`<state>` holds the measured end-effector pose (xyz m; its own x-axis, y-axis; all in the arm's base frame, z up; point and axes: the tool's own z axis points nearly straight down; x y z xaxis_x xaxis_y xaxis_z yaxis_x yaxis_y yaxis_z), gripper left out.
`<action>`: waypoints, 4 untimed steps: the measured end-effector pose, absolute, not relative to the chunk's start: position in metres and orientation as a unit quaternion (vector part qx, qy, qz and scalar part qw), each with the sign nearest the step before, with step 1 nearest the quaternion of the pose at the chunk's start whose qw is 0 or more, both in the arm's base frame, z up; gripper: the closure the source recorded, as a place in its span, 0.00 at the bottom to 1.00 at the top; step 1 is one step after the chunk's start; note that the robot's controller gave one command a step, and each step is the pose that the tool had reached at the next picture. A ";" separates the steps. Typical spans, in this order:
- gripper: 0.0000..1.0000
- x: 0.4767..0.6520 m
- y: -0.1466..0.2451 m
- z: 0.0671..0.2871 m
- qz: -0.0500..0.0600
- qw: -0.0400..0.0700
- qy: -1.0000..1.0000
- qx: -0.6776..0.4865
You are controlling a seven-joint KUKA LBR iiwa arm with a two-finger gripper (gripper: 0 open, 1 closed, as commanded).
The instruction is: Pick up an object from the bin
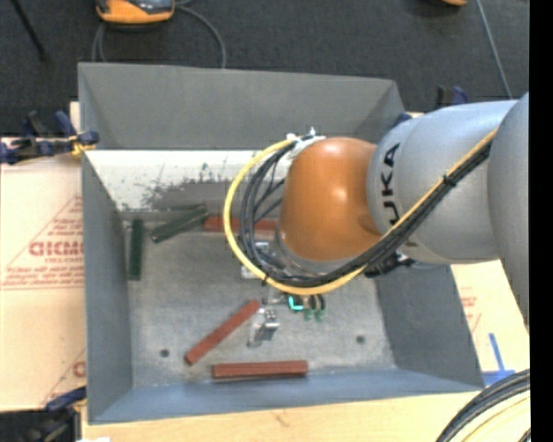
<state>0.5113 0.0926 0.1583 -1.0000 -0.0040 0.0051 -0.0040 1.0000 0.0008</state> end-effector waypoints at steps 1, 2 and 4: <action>0.00 0.513 0.092 0.162 -0.001 -0.001 -1.000 0.001; 1.00 0.524 0.088 0.079 -0.002 -0.001 -0.999 -0.052; 1.00 0.533 0.095 0.269 -0.001 -0.004 -0.999 -0.037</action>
Offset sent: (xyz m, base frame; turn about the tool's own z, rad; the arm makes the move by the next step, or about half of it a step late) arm 0.0088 -0.0062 -0.0883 0.1102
